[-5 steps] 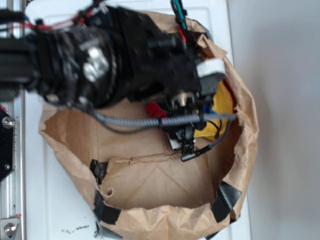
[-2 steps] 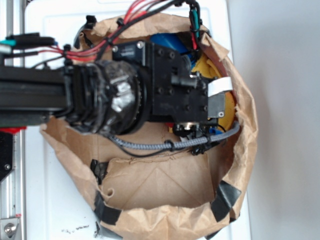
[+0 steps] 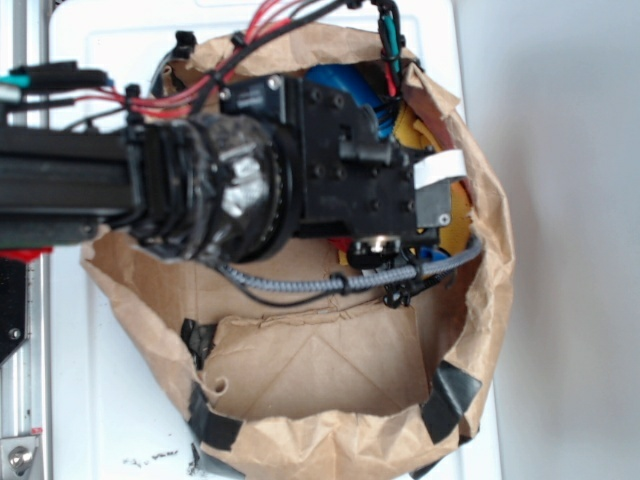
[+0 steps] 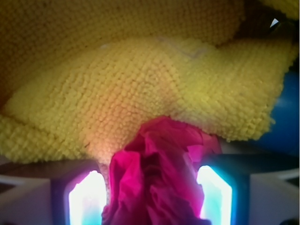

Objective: Grab the red paper.

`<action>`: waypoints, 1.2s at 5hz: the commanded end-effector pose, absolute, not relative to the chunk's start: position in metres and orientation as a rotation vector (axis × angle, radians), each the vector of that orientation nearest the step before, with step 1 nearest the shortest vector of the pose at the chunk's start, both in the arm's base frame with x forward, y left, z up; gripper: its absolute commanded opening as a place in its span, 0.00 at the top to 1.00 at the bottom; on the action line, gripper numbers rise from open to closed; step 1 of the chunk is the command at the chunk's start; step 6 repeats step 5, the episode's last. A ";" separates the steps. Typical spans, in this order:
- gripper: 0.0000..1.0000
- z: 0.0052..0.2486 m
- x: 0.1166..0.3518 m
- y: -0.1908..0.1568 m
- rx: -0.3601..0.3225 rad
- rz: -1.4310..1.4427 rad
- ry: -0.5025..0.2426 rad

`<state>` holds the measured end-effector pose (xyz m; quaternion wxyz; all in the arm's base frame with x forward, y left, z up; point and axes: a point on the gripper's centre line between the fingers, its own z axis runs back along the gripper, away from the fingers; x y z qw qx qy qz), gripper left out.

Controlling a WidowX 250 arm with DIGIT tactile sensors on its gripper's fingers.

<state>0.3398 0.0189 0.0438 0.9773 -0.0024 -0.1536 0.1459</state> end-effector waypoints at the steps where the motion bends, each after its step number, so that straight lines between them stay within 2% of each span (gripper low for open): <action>1: 1.00 0.166 0.314 0.025 -0.150 0.195 -0.326; 2: 1.00 0.214 0.310 0.016 -0.134 0.215 -0.322; 3: 1.00 0.231 0.310 0.008 -0.103 0.248 -0.345; 4: 1.00 0.235 0.307 0.011 -0.099 0.225 -0.344; 5: 0.00 0.225 0.300 0.009 0.001 0.214 -0.441; 6: 0.00 0.225 0.300 0.009 0.001 0.214 -0.441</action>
